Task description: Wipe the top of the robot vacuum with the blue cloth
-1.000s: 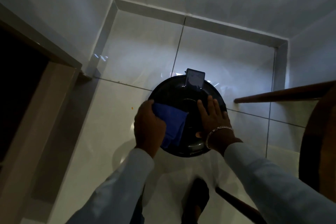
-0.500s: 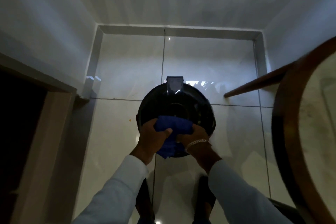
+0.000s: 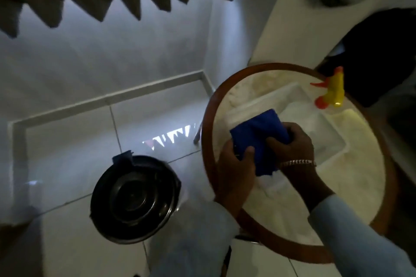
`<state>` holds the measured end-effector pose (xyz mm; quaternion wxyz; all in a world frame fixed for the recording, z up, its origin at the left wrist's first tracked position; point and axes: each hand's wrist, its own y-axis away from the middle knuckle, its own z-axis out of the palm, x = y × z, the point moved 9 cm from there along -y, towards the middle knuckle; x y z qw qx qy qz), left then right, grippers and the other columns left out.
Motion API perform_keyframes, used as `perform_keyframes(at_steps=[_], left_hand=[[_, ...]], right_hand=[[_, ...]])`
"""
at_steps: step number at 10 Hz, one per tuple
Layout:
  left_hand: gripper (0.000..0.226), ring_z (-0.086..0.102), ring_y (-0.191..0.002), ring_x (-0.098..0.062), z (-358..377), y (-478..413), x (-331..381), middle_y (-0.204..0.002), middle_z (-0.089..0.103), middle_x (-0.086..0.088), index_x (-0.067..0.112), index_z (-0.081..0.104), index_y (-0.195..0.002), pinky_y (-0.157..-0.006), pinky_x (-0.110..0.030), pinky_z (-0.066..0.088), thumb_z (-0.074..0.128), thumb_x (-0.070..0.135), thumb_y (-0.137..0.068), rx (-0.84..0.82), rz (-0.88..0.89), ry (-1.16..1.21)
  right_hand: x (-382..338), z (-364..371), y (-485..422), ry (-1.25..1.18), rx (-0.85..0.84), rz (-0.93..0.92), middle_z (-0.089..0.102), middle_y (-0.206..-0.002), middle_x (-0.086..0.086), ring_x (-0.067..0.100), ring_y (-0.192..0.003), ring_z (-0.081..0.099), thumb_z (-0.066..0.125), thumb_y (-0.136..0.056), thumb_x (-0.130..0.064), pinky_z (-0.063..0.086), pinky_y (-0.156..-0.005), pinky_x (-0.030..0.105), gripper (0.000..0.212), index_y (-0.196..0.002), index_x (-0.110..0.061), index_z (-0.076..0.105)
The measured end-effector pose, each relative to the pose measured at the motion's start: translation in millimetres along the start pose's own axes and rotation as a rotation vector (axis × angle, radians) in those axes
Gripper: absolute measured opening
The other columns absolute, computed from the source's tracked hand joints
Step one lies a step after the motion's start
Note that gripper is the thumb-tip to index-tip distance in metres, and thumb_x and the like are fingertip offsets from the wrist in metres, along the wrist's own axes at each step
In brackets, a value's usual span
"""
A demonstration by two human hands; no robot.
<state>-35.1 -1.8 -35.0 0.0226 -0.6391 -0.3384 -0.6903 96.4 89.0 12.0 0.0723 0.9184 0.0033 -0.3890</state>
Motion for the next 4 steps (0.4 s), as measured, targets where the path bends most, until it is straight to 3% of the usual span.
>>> perform_keyframes(at_steps=[1, 2, 3, 4], left_hand=[[0.049, 0.06, -0.105, -0.018, 54.8, -11.4, -9.9, -0.123, 0.062, -0.006, 0.019, 0.044, -0.133, -0.091, -0.034, 0.053, 0.053, 0.007, -0.086, -0.101, -0.097, -0.015], [0.06, 0.059, -0.105, -0.021, 71.6, -13.8, -26.3, -0.123, 0.06, -0.008, 0.018, 0.038, -0.138, -0.092, -0.035, 0.051, 0.051, 0.004, -0.081, -0.154, -0.231, -0.067], [0.056, 0.054, -0.117, -0.019, 56.3, -6.2, -10.1, -0.132, 0.055, -0.004, 0.018, 0.037, -0.14, -0.099, -0.031, 0.046, 0.05, 0.01, -0.086, -0.087, -0.151, -0.171], [0.048, 0.046, -0.13, -0.02, 15.2, 12.4, 46.9, -0.142, 0.049, -0.004, 0.021, 0.039, -0.139, -0.11, -0.036, 0.039, 0.049, 0.02, -0.093, 0.07, 0.114, -0.248]], right_hand=[[50.8, 4.7, -43.5, 0.098, -0.111, 0.154, 0.063, -0.102, 0.015, 0.026, -0.087, 0.054, 0.064, -0.079, -0.017, 0.047, -0.076, 0.04, 0.03, -0.107, -0.009, 0.057], [89.2, 21.6, -54.7, 0.224, -0.293, 0.221, 0.064, -0.112, 0.018, 0.033, -0.098, 0.058, 0.068, -0.078, -0.023, 0.05, -0.083, 0.041, 0.039, -0.113, -0.01, 0.057], [86.3, 25.5, -50.4, 0.554, -0.361, 0.119, 0.058, -0.123, 0.015, 0.033, -0.109, 0.056, 0.064, -0.081, -0.036, 0.049, -0.089, 0.04, 0.053, -0.125, -0.012, 0.045], [27.8, 12.4, -36.1, 0.61, -0.221, -0.143, 0.052, -0.132, 0.012, 0.029, -0.117, 0.051, 0.059, -0.083, -0.037, 0.045, -0.094, 0.04, 0.062, -0.136, -0.016, 0.034]])
